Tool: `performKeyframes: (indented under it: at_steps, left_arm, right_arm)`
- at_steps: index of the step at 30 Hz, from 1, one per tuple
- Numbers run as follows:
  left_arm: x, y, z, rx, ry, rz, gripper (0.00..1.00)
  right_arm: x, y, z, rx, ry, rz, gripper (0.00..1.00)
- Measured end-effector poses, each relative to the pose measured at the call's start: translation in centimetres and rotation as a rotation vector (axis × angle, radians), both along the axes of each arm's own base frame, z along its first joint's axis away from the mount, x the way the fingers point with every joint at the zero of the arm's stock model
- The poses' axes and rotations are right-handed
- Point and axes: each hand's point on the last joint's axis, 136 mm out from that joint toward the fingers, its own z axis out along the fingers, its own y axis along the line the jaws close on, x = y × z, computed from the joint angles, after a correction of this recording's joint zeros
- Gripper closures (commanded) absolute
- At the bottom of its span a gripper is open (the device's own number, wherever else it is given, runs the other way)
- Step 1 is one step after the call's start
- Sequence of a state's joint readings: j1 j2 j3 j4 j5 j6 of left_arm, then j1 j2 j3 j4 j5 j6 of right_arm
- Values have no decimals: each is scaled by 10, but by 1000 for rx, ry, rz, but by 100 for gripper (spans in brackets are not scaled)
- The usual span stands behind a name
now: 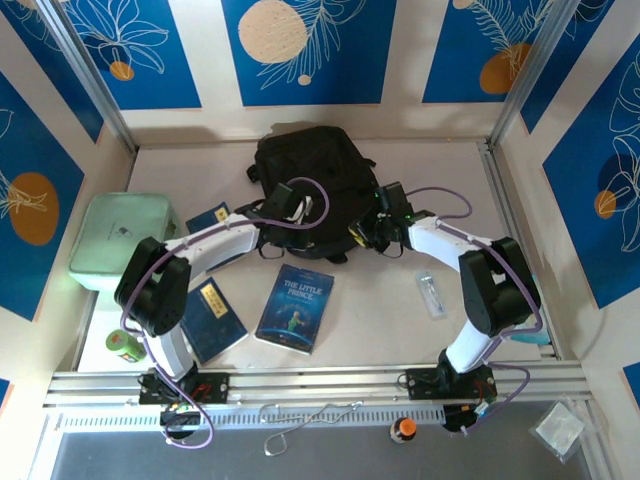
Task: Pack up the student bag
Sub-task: Unzip the student bag at the top-center of the table.
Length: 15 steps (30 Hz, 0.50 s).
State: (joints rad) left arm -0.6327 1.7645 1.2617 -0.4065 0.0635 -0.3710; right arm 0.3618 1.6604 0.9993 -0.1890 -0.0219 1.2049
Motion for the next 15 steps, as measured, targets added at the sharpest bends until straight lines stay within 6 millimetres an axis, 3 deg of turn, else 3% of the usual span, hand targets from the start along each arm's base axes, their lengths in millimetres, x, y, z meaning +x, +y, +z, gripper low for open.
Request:
performKeyframes:
  at_steps: [5, 8, 11, 15]
  left_arm:
    - [5, -23, 29, -64, -43, -47, 100]
    - [4, -39, 44, -102, -69, -80, 100]
    - [0, -48, 44, -116, -68, -102, 100]
    - [-3, -51, 38, -118, -57, -109, 100]
  right_arm:
    - [-5, -5, 14, 52, 12, -53, 38]
    - [-12, 2, 28, 111, 21, -68, 34]
    - [-18, 9, 33, 160, 55, -83, 32]
    - [-28, 17, 21, 178, 168, -103, 32]
